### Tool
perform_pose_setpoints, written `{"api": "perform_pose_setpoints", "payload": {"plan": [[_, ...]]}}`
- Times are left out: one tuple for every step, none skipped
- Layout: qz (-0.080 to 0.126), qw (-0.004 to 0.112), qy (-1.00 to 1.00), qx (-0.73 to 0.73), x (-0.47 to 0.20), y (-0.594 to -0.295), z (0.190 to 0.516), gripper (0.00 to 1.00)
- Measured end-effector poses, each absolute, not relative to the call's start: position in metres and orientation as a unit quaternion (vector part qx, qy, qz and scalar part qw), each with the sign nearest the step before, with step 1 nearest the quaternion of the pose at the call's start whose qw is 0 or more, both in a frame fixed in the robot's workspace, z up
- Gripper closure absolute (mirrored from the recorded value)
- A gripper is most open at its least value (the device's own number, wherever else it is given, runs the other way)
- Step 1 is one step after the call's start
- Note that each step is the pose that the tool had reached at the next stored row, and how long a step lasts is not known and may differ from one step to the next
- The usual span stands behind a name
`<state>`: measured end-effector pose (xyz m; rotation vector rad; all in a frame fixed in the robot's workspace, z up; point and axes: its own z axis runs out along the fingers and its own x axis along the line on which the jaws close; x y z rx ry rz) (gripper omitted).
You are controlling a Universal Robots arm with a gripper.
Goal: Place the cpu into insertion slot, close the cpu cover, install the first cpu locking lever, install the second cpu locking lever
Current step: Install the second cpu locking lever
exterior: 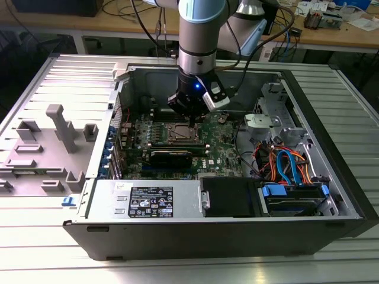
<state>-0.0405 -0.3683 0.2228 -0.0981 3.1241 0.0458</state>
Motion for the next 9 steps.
{"api": "perform_pose_setpoints", "payload": {"plan": [[0.015, 0.008, 0.999, -0.031, -0.0405, -0.3683, 0.2229, 0.89], [0.015, 0.008, 0.999, -0.031, -0.0405, -0.3684, 0.2239, 0.89], [0.015, 0.008, 0.999, -0.031, -0.0405, -0.3684, 0.2252, 0.89], [0.015, 0.008, 0.999, -0.031, -0.0405, -0.3683, 0.2266, 0.89], [0.015, 0.008, 0.999, -0.031, -0.0405, -0.3684, 0.2274, 0.89], [0.015, 0.008, 0.999, -0.032, -0.0404, -0.3689, 0.2282, 0.89], [0.015, 0.008, 0.999, -0.031, -0.0404, -0.3699, 0.2288, 0.89], [0.015, 0.008, 0.999, -0.031, -0.0405, -0.3720, 0.2290, 0.89], [0.015, 0.007, 0.999, -0.031, -0.0405, -0.3747, 0.2290, 0.89]]}}
